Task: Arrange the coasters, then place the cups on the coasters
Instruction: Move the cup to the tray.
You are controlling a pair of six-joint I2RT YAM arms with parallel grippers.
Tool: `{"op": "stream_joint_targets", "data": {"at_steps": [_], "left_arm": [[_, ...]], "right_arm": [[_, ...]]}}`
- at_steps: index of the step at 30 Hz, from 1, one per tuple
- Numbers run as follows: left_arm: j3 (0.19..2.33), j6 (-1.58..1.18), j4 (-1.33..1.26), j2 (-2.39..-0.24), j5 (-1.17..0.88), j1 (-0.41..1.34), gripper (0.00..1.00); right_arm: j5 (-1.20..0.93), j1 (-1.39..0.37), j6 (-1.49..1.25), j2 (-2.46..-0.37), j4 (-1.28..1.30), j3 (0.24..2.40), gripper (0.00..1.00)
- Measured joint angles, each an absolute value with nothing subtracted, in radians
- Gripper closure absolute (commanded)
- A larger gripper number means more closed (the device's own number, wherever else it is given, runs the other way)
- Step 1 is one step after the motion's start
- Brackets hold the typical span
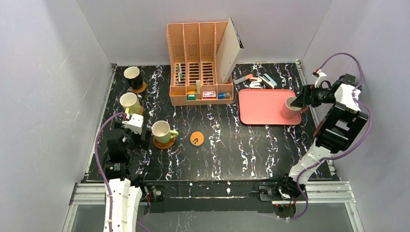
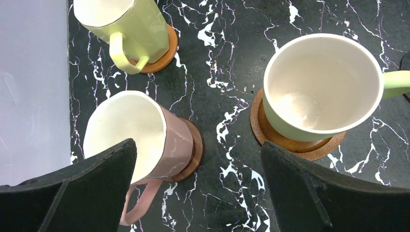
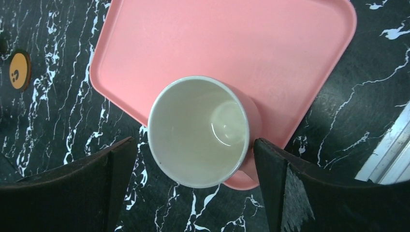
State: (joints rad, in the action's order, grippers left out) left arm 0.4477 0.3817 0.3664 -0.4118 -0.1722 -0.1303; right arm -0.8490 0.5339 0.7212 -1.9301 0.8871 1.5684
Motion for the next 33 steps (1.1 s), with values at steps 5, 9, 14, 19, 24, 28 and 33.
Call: {"op": "stream_joint_targets", "data": {"at_steps": [5, 9, 14, 19, 24, 28, 33], "left_arm": [[0.448, 0.382, 0.366, -0.412, -0.172, -0.13, 0.02], [0.448, 0.381, 0.366, -0.412, -0.172, -0.13, 0.02], [0.448, 0.381, 0.366, -0.412, -0.172, -0.13, 0.02], [0.448, 0.381, 0.366, -0.412, -0.172, -0.13, 0.02], [0.448, 0.381, 0.366, -0.412, -0.171, -0.13, 0.02], [0.448, 0.381, 0.366, -0.412, -0.171, -0.13, 0.02], [0.448, 0.381, 0.366, -0.415, -0.167, -0.13, 0.02]], "right_arm": [[-0.871, 0.537, 0.737, -1.926, 0.919, 1.565, 0.02], [-0.887, 0.537, 0.736, -1.902, 0.919, 1.546, 0.02], [-0.894, 0.528, 0.732, -1.89, 0.918, 1.542, 0.02], [-0.894, 0.506, 0.72, -1.89, 0.917, 1.541, 0.02], [-0.894, 0.473, 0.698, -1.89, 0.917, 1.541, 0.02], [-0.893, 0.439, 0.679, -1.89, 0.915, 1.538, 0.02], [-0.894, 0.4, 0.652, -1.891, 0.91, 1.524, 0.02]]}}
